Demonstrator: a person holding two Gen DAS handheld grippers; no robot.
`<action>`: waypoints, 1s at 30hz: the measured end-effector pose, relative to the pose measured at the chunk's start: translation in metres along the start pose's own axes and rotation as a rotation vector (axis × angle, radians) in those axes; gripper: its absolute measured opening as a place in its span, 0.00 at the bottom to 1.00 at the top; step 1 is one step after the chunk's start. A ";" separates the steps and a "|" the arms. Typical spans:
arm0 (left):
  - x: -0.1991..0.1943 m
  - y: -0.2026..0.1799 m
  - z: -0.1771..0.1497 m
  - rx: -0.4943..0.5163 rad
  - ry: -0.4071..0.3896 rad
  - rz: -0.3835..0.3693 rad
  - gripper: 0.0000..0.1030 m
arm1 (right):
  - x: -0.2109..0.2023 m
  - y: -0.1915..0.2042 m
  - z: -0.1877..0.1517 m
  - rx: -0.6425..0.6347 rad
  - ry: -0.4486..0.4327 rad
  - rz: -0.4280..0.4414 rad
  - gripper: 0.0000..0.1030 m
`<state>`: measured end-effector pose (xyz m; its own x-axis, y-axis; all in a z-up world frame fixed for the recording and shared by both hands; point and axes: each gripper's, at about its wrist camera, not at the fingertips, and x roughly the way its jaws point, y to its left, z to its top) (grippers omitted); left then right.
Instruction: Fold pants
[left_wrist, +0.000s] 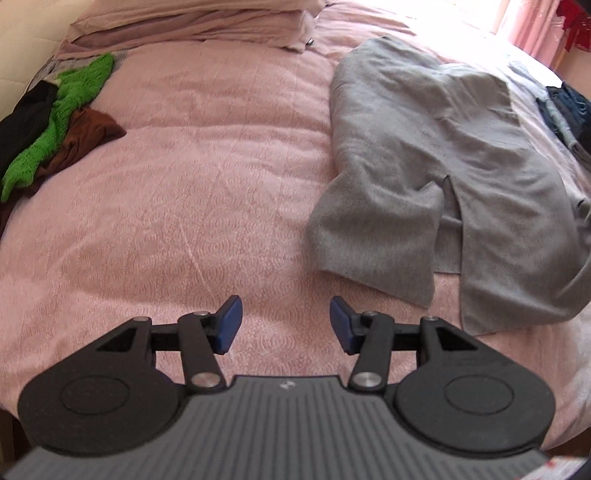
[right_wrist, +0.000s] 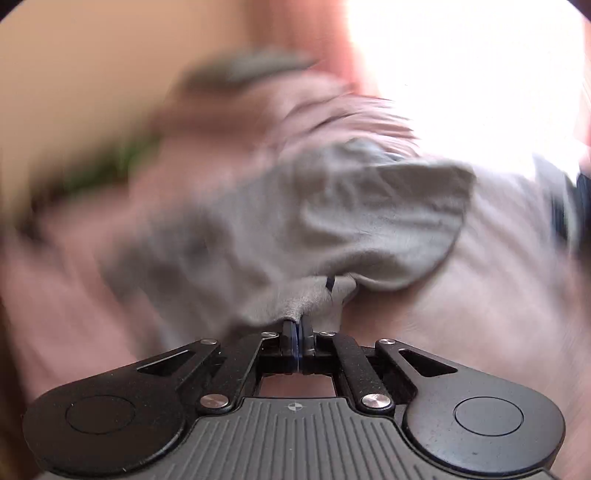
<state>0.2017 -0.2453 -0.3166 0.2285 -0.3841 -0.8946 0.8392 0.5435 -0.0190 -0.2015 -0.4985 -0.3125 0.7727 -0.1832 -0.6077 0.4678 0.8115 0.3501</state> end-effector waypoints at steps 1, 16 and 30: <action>-0.002 0.001 0.002 0.016 -0.008 -0.020 0.46 | -0.019 -0.015 0.004 0.205 -0.064 0.024 0.00; 0.077 -0.001 0.001 0.288 -0.002 -0.191 0.47 | 0.015 -0.027 -0.089 0.355 0.304 -0.550 0.41; 0.091 -0.009 -0.002 0.274 -0.220 -0.200 0.49 | 0.104 0.068 -0.168 -1.075 0.230 -0.769 0.64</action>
<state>0.2134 -0.2838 -0.3992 0.1226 -0.6290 -0.7677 0.9716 0.2339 -0.0366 -0.1618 -0.3696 -0.4713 0.3289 -0.7759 -0.5383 0.0986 0.5951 -0.7976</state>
